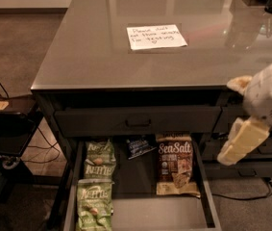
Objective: Pick brown chip bag from middle drawer and place on counter
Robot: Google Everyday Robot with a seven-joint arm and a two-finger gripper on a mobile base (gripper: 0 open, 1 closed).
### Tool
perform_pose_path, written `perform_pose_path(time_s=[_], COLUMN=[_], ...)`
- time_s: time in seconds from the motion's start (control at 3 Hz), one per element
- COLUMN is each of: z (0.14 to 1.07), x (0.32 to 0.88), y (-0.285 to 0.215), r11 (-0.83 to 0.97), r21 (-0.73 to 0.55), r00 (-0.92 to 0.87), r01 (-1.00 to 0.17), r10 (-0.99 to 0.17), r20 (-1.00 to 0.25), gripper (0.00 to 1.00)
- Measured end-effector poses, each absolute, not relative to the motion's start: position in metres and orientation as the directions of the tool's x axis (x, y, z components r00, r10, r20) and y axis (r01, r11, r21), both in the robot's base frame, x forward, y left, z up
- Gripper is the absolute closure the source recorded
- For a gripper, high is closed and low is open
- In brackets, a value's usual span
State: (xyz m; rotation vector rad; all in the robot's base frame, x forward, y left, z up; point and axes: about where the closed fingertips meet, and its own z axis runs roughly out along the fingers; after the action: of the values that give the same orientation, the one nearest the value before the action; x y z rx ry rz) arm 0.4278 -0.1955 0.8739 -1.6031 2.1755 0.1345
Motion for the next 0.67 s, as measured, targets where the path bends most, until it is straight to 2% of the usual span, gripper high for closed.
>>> perform_pose_path(time_s=[0.67], z=[0.74], x=[0.437], y=[-0.173], r11=[0.385], r21=[-0.092], r00=[-0.285], r01=[-0.918], r10=[-0.804], r20=[-0.522], gripper=[0.0])
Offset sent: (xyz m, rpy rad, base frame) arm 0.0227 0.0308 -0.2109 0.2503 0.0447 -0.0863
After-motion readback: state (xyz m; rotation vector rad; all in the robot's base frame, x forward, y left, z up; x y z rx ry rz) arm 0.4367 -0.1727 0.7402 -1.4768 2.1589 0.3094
